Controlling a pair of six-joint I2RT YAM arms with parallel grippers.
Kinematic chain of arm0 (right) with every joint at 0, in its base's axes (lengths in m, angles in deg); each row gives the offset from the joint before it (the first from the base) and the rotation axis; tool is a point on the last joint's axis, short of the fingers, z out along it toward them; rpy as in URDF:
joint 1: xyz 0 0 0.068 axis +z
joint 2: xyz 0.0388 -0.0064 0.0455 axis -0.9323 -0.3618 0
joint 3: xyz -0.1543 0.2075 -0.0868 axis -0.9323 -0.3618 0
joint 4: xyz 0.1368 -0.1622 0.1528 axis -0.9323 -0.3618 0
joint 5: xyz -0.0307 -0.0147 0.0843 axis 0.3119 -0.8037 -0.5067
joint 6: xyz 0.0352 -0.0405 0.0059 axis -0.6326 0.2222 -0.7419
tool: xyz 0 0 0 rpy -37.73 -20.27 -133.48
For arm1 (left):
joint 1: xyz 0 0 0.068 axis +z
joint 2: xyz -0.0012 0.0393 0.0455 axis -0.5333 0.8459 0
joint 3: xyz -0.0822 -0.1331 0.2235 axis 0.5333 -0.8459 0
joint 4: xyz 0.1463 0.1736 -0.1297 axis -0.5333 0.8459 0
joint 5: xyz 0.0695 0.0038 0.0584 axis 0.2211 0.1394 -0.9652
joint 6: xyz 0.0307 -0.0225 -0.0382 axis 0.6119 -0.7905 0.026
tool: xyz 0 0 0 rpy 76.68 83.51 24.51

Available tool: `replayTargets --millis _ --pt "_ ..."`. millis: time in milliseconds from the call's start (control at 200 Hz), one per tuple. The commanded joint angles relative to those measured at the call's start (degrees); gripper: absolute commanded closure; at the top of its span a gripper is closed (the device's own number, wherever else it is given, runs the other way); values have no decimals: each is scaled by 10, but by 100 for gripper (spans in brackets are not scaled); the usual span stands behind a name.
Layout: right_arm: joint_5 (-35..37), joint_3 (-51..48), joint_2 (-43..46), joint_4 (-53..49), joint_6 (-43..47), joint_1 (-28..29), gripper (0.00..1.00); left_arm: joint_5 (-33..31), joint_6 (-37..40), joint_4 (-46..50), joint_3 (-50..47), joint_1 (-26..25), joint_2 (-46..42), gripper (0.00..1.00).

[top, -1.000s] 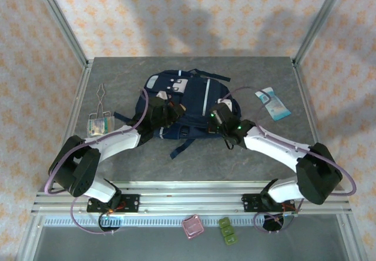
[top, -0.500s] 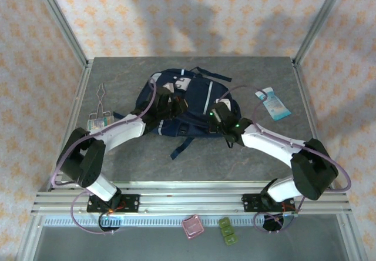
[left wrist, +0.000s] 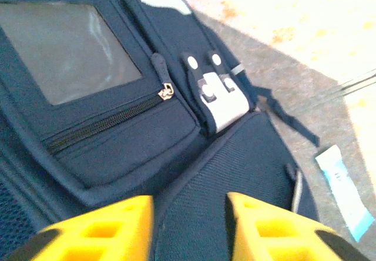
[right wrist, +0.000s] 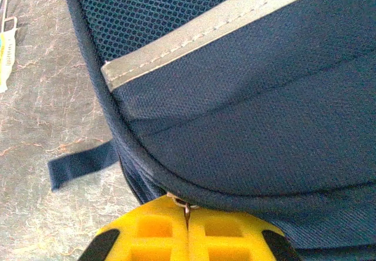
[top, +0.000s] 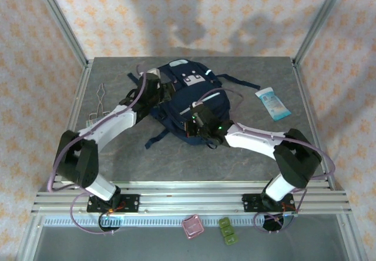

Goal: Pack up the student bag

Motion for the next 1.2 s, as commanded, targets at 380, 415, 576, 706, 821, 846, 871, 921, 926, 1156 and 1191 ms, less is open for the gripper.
replayTargets --millis 380,415,576,706,821,846,871,921,926,1156,1191 --pt "-25 1 1 47 -19 1 100 41 -188 -155 -176 -97 -62 52" --pt "-24 -1 2 48 -19 1 100 42 -189 -160 -172 -100 -51 52" --pt "-29 1 -1 47 -17 2 100 30 -185 -162 -155 -105 -6 62" --pt "-22 9 -8 20 -8 3 100 17 -176 -149 -143 -103 8 98" --pt "-3 0 1 -12 -1 2 100 12 -169 -140 -145 -98 2 100" --pt "6 -5 5 -20 0 2 100 12 -168 -139 -147 -96 0 100" --pt "15 -9 10 -28 1 1 100 12 -168 -138 -149 -95 -2 100" --pt "30 -22 22 -41 3 -5 100 12 -167 -138 -156 -91 -8 100" --pt "31 -23 23 -43 3 -6 100 12 -166 -138 -156 -91 -9 100" --pt "67 -82 72 -77 13 -96 100 17 -156 -135 -172 -80 -32 100" --pt "78 -84 76 -75 18 -106 100 18 -154 -135 -171 -79 -32 100"
